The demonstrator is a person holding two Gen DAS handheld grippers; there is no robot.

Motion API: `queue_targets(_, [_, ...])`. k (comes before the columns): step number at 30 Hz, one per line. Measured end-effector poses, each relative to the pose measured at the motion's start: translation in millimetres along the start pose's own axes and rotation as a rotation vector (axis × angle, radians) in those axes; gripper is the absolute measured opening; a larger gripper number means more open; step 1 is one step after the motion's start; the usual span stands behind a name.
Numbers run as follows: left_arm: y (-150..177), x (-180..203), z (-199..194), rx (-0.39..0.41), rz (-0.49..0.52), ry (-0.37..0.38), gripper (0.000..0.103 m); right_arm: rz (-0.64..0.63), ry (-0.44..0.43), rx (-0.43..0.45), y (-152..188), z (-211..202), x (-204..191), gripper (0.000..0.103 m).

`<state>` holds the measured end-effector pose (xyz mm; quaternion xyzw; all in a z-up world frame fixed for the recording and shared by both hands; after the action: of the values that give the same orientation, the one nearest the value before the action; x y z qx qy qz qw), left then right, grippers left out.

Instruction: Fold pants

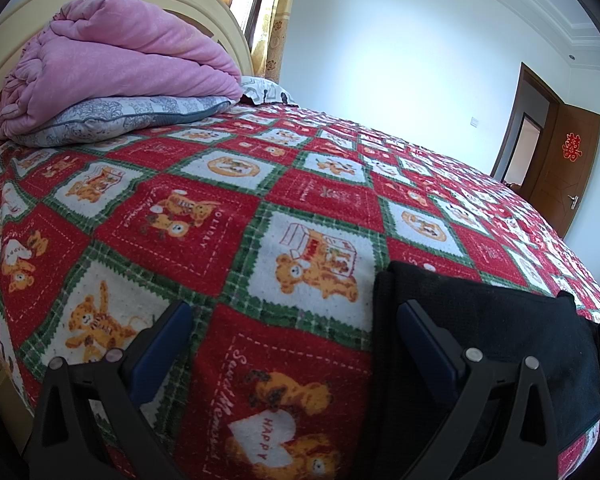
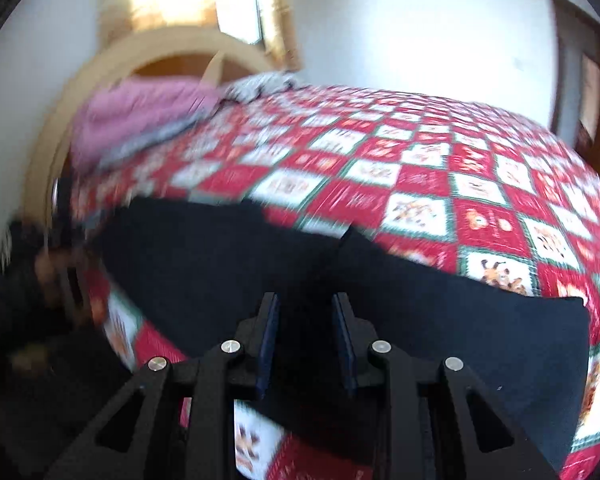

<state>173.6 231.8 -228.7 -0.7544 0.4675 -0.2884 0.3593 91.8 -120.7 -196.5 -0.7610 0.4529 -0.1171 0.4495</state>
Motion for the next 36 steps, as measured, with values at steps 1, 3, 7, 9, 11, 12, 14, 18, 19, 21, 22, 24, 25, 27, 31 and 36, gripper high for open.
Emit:
queue_targets(1, [0,0,0,0.0,0.0,0.0,0.103,0.026,0.022,0.018,-6,1,6,0.029])
queue_targets(3, [0,0,0,-0.001,0.0,0.001,0.103,0.049,0.078,0.024,-12,9,16,0.029])
queue_targets(7, [-1,0,1,-0.002,0.001,0.002,0.103,0.109,0.113,-0.013,-12,32,32,0.029])
queue_targets(9, [-1,0,1,-0.001,0.001,0.001,0.103,0.097,0.107,-0.064,-4,46,32,0.029])
queue_targets(11, [-1,0,1,-0.003,0.001,0.001,0.103,0.04,0.117,-0.123,6,58,25,0.029])
queue_targets(12, [-1,0,1,-0.005,0.001,-0.001,0.103,-0.005,0.144,-0.119,8,60,20,0.029])
queue_targets(14, [-1,0,-1,-0.015,0.001,-0.011,0.103,-0.029,0.169,-0.123,7,58,17,0.029])
queue_targets(18, [4,4,-17,-0.044,0.03,-0.001,0.103,-0.023,0.23,-0.121,5,42,17,0.029])
queue_targets(19, [6,6,-21,-0.043,0.038,0.005,0.103,-0.037,0.256,-0.121,7,36,16,0.029])
queue_targets(21, [9,12,-28,-0.042,0.051,0.021,0.103,-0.056,0.293,-0.139,14,32,14,0.029])
queue_targets(22, [11,16,-28,-0.051,0.052,0.035,0.103,-0.06,0.307,-0.153,18,32,13,0.029])
queue_targets(24, [18,27,-24,-0.089,0.05,0.076,0.103,-0.064,0.316,-0.194,31,38,13,0.029])
queue_targets(25, [22,32,-22,-0.089,0.059,0.066,0.103,-0.081,0.33,-0.196,35,41,13,0.03])
queue_targets(27, [27,39,-21,-0.059,0.117,0.034,0.103,-0.152,0.372,-0.18,37,43,8,0.03])
queue_targets(31, [27,42,-18,-0.058,0.128,0.016,0.103,-0.167,0.395,-0.185,35,43,8,0.03])
queue_targets(36, [29,40,-19,-0.075,0.132,0.021,0.103,-0.153,0.394,-0.182,35,44,9,0.03])
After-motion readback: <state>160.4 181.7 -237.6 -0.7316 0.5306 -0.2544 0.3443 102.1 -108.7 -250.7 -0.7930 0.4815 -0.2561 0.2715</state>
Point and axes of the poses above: each gripper's, at about its wrist camera, not at the fingertips, and z roughly the way its jaws point, x to its right, y to its underside, the point moved 7 cm from there along z, roughly the way its jaws point, and after that the axes turned 13 degrees about -y, right-handed, at the moved point
